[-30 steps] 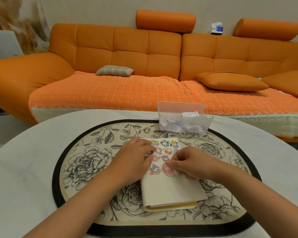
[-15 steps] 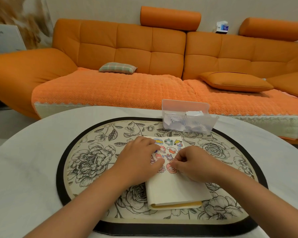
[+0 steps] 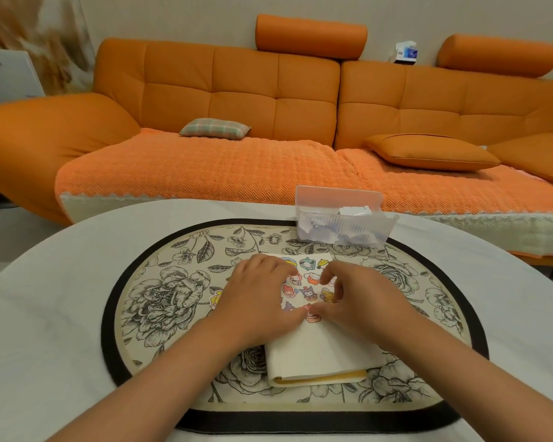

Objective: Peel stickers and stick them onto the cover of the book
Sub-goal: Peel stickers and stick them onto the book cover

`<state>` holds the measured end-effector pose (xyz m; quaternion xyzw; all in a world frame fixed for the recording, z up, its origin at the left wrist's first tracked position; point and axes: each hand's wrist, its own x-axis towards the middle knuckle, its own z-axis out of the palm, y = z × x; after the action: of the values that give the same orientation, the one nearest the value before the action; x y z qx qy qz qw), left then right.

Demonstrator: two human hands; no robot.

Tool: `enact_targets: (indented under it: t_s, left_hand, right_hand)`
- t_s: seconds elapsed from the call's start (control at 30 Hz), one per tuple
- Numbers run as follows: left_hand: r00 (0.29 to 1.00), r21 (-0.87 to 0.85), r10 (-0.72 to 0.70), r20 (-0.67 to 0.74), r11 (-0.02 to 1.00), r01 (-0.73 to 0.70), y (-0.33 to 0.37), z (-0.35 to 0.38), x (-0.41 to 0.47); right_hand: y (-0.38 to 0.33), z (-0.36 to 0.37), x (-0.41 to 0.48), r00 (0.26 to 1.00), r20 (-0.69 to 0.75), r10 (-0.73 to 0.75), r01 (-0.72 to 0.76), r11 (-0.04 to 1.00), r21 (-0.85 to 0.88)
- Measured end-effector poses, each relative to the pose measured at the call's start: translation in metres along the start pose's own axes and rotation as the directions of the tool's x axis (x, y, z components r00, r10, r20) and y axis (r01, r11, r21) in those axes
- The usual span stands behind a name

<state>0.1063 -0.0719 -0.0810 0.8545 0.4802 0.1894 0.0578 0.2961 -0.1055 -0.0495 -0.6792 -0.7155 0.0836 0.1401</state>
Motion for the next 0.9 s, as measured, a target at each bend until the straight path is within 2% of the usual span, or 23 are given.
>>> enact_targets:
  t_s: [0.07, 0.17, 0.27, 0.4, 0.6, 0.73, 0.9]
  left_hand:
    - [0.998, -0.023, 0.052, -0.038, 0.998, -0.053, 0.003, -0.001, -0.003]
    - [0.991, -0.037, 0.119, -0.057, 0.992, -0.121, 0.006, -0.004, -0.009]
    - [0.986, -0.012, 0.165, -0.011, 0.986, -0.165, 0.004, -0.007, -0.016]
    - [0.972, 0.061, 0.211, 0.105, 0.974, -0.218, 0.005, -0.009, -0.028]
    - [0.961, 0.071, 0.269, 0.067, 0.959, -0.273, 0.013, -0.009, -0.042]
    - [0.960, 0.035, 0.221, 0.170, 0.972, -0.230, 0.014, -0.011, -0.044]
    - [0.958, 0.103, 0.155, 0.240, 0.978, -0.184, 0.024, -0.021, -0.044]
  right_hand:
    - [0.005, 0.000, -0.005, 0.996, -0.024, -0.084, 0.084, 0.996, 0.010]
    - [0.010, 0.007, -0.015, 0.957, -0.032, -0.289, 0.285, 0.955, -0.083]
    - [0.014, 0.015, -0.027, 0.921, -0.041, -0.386, 0.374, 0.910, -0.178]
    - [0.019, 0.021, -0.036, 0.911, 0.010, -0.411, 0.401, 0.882, -0.249]
    - [0.019, 0.021, -0.035, 0.919, 0.052, -0.391, 0.393, 0.893, -0.221]
    - [0.020, 0.023, -0.037, 0.920, 0.008, -0.393, 0.385, 0.898, -0.214]
    - [0.024, 0.028, -0.039, 0.904, -0.071, -0.422, 0.396, 0.888, -0.236]
